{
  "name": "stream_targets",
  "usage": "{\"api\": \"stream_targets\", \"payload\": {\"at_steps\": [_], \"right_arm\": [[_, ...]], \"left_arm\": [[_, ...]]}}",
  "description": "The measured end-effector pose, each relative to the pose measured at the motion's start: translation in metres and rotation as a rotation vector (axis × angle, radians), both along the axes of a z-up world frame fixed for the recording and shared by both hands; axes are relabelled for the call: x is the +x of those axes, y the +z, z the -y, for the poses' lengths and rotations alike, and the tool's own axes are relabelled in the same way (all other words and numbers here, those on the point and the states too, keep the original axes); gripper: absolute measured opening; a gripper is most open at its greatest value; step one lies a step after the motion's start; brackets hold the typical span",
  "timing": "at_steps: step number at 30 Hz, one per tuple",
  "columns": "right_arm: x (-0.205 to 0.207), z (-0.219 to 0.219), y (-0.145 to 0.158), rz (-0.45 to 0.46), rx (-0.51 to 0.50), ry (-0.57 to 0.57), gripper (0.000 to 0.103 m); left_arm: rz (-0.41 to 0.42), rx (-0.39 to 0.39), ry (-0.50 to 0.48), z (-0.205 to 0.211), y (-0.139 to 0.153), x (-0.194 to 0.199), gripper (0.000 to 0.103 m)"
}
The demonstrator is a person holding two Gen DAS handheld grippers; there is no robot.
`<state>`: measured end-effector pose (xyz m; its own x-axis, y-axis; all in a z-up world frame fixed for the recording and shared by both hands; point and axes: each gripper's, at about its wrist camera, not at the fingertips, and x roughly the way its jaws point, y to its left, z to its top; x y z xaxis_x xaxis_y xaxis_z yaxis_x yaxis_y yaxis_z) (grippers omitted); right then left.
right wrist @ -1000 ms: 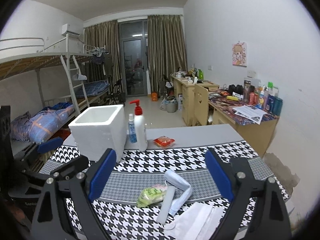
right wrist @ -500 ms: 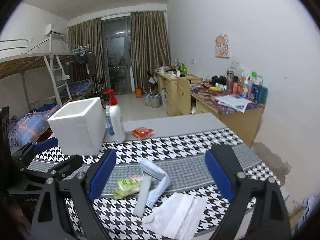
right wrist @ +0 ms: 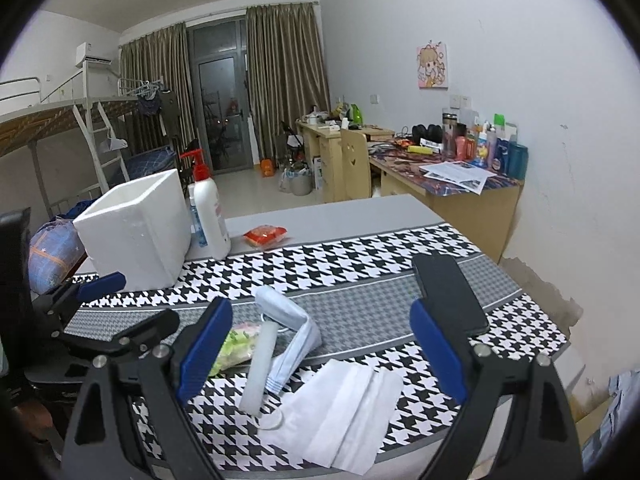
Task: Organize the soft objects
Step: 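Move both tools back toward the remaining items on the table, then close the left gripper on the green packet while the right gripper grasps the white tissues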
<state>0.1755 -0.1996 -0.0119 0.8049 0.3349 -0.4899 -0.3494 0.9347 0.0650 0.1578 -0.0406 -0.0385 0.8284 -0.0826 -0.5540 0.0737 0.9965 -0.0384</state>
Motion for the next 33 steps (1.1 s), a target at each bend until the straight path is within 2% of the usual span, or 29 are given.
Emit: {"api": "stream_targets", "payload": {"at_steps": [17,20,23,25,29,31,33], "right_arm": [[0.016,0.009,-0.035,-0.070,-0.034,-0.017,0.093],[0.021,0.010,-0.043,-0.097,-0.031,-0.011,0.093],[0.024,0.007,-0.053,-0.121,-0.053,0.004,0.093],[0.024,0.007,-0.058,-0.129,-0.067,0.001,0.093],[0.026,0.009,-0.064,-0.153,-0.068,-0.008,0.093],[0.026,0.010,-0.067,-0.159,-0.068,-0.014,0.093],[0.027,0.012,-0.070,-0.172,-0.065,-0.016,0.093]], "left_arm": [[-0.155,-0.018,-0.001,-0.002,-0.043,0.041,0.102],[-0.170,-0.019,-0.007,-0.004,-0.049,0.045,0.093],[-0.204,-0.022,-0.008,-0.005,-0.057,0.050,0.090],[-0.227,-0.022,-0.013,-0.006,-0.063,0.053,0.082],[-0.263,-0.031,-0.027,-0.004,-0.073,0.057,0.079],[-0.281,-0.025,-0.035,-0.002,-0.078,0.060,0.069],[-0.291,-0.027,-0.043,-0.001,-0.080,0.061,0.066]]}}
